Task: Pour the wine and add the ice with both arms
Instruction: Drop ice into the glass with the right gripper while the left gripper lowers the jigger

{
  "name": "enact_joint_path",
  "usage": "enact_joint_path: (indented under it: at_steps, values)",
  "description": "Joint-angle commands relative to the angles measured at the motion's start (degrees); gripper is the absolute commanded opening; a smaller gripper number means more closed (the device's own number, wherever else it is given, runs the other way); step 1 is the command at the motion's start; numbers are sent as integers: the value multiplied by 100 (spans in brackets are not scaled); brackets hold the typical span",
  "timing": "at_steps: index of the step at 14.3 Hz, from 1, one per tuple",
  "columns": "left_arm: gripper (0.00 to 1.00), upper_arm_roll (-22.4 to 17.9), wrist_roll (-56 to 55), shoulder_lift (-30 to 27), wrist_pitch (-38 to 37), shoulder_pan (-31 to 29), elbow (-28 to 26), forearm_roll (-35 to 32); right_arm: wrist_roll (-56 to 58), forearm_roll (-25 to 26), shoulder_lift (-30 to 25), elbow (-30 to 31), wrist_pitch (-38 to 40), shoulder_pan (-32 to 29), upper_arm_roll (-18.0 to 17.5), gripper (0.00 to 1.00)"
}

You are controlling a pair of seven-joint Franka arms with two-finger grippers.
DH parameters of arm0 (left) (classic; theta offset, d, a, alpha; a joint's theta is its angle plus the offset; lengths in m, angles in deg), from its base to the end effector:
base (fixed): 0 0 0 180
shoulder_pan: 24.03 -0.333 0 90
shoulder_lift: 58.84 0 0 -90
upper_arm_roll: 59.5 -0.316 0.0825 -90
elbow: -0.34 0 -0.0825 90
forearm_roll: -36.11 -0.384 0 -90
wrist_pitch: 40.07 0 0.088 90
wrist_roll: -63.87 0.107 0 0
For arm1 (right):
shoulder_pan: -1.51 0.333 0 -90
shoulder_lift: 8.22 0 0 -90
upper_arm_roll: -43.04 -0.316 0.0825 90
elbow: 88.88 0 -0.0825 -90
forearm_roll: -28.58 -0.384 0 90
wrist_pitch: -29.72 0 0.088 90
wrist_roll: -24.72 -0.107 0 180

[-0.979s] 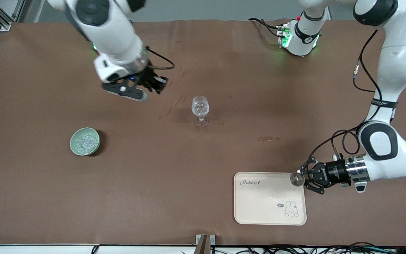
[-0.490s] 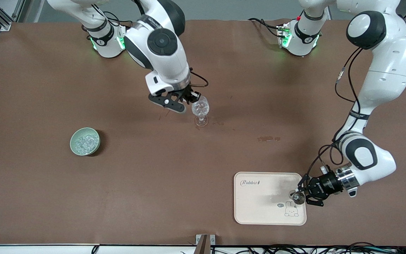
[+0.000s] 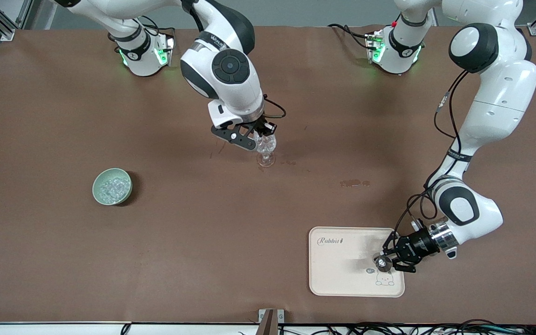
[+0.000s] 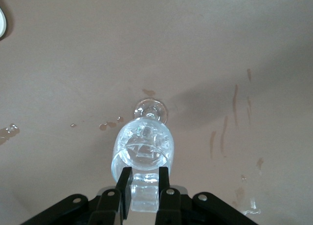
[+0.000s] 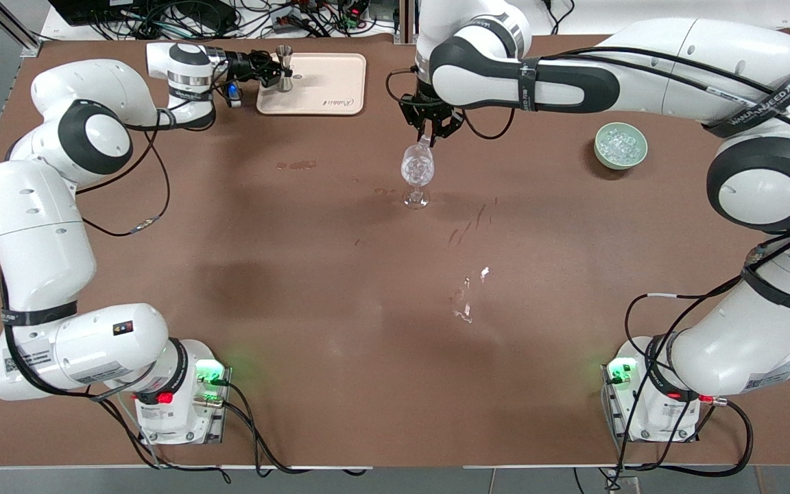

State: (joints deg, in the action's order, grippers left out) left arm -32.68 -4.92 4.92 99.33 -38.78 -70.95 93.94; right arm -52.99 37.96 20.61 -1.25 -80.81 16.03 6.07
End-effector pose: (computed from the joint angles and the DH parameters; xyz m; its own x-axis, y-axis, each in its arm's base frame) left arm 0.7599 -0.0594 0.1403 -0.2746 0.4001 -0.8744 0.8926 0.4443 -0.0770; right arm 0.4802 0.4787 0.4116 0.8885 -0.4377 -0.1380 -0.4453 -0.8949 -0.0284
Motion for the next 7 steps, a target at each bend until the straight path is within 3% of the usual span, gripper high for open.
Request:
enact_joint_path:
  at_steps: [1,5,7]
  values:
    - [1,51,76,58,17,33,116,403,-201,187,175,-97,-31,-2,-100,1]
    - [1,86,277,41,-36,25,54,492,-218,169,202,-97,-48,60,-100,3]
    - [1,156,759,41,-44,-54,-25,885,-218,178,246,-97,-57,68,-100,6]
